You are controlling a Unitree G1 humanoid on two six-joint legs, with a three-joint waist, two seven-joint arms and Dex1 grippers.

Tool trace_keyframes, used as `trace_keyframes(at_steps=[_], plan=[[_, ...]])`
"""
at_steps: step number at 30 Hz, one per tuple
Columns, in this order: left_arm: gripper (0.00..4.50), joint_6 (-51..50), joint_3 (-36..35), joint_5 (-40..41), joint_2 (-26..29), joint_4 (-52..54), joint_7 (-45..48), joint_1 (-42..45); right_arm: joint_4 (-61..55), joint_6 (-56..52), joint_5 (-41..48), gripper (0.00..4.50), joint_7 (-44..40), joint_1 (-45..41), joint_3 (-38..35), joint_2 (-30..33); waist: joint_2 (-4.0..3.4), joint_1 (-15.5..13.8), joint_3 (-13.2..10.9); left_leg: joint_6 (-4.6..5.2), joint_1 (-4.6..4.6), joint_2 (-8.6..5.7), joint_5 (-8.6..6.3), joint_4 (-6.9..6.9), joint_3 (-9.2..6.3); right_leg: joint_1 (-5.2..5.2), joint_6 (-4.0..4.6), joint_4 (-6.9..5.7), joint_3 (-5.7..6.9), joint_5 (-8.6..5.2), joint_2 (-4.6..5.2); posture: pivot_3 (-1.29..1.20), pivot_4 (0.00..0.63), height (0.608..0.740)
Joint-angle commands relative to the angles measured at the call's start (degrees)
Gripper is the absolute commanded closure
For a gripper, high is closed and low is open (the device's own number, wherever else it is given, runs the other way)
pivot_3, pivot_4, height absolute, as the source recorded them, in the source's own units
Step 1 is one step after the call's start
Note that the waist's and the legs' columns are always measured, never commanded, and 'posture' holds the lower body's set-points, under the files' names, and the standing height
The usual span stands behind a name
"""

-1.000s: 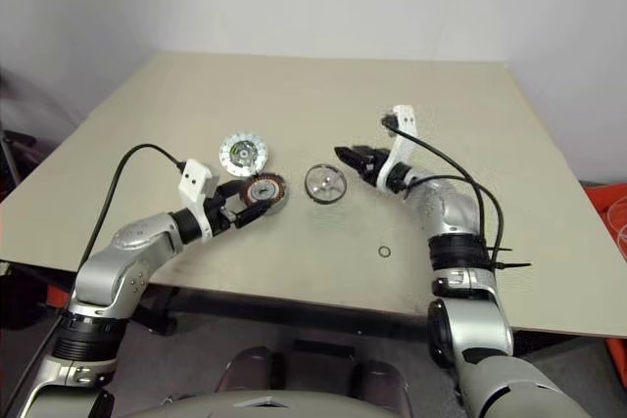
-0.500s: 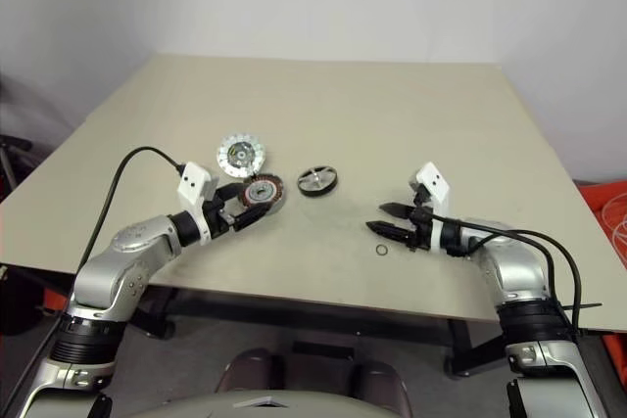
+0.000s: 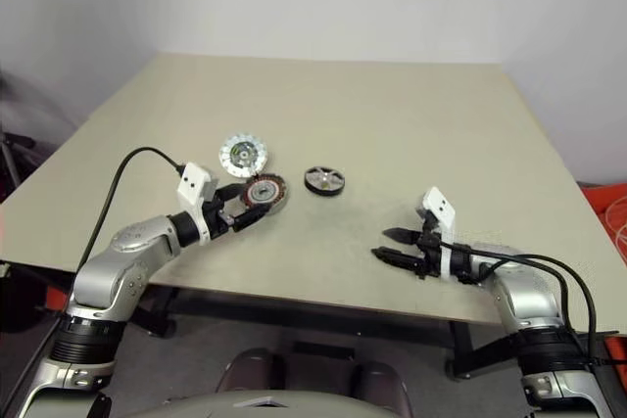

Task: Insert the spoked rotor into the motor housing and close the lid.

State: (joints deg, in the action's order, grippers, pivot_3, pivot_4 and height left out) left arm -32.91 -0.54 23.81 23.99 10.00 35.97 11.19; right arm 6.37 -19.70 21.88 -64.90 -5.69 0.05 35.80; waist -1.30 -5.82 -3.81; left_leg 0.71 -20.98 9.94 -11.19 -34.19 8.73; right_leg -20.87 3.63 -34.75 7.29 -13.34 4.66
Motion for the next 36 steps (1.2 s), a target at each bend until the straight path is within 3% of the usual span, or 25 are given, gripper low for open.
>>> trace_keyframes(at_steps=[1,9,21,29,32,36], plan=[[0.11,0.93,-1.04,0.03,0.73,0.64,0.26,0.92,-3.04,8.07,-1.62,1.49,-1.08,1.38,-1.42,1.43,-0.01,-0.04,0.0,0.0,0.0,0.0,0.0,0.0,0.0,-0.01,0.0,0.0,0.0,0.0,0.0,0.0,0.0,0.74],[0.11,0.95,-1.18,0.08,1.1,0.26,0.29,1.21,0.11,16.36,-4.26,1.49,0.46,2.23,-0.96,0.56,0.0,0.09,0.01,0.0,0.01,0.01,0.0,0.0,0.0,0.0,0.0,0.0,0.0,0.0,-0.01,0.0,0.0,0.74],[0.11,0.99,-1.41,0.01,1.49,-0.01,0.2,1.41,5.84,18.81,-6.47,1.49,0.12,2.5,0.88,-0.31,0.03,0.11,0.06,0.02,0.02,0.0,-0.01,-0.01,-0.02,0.03,0.0,0.0,0.0,0.0,-0.01,0.0,0.0,0.74],[0.11,1.11,-1.47,-0.06,1.57,-0.22,0.24,1.55,11.14,23.12,-6.99,1.49,-0.88,2.6,0.39,-0.01,0.12,0.01,0.15,0.02,0.53,-0.03,-0.02,-0.02,-0.03,0.54,-0.03,0.1,0.0,-0.02,0.0,0.0,0.0,0.74],[0.11,1.13,-1.5,-0.11,1.59,-0.37,0.24,1.7,11.21,23.02,-6.49,2.11,-0.61,2.28,0.15,-0.07,0.12,-0.01,0.15,0.1,0.94,-0.06,-0.07,-0.01,-0.04,0.95,-0.07,0.22,0.0,-0.04,0.02,0.0,0.0,0.74],[0.11,1.14,-1.48,-0.16,1.58,-0.42,0.23,1.78,10.21,22.13,-6.21,3.47,0.07,1.85,0.02,-0.14,0.14,0.06,0.16,0.12,0.94,-0.06,-0.09,0.0,-0.05,0.98,-0.08,0.26,0.0,-0.05,0.01,0.0,0.0,0.74]])
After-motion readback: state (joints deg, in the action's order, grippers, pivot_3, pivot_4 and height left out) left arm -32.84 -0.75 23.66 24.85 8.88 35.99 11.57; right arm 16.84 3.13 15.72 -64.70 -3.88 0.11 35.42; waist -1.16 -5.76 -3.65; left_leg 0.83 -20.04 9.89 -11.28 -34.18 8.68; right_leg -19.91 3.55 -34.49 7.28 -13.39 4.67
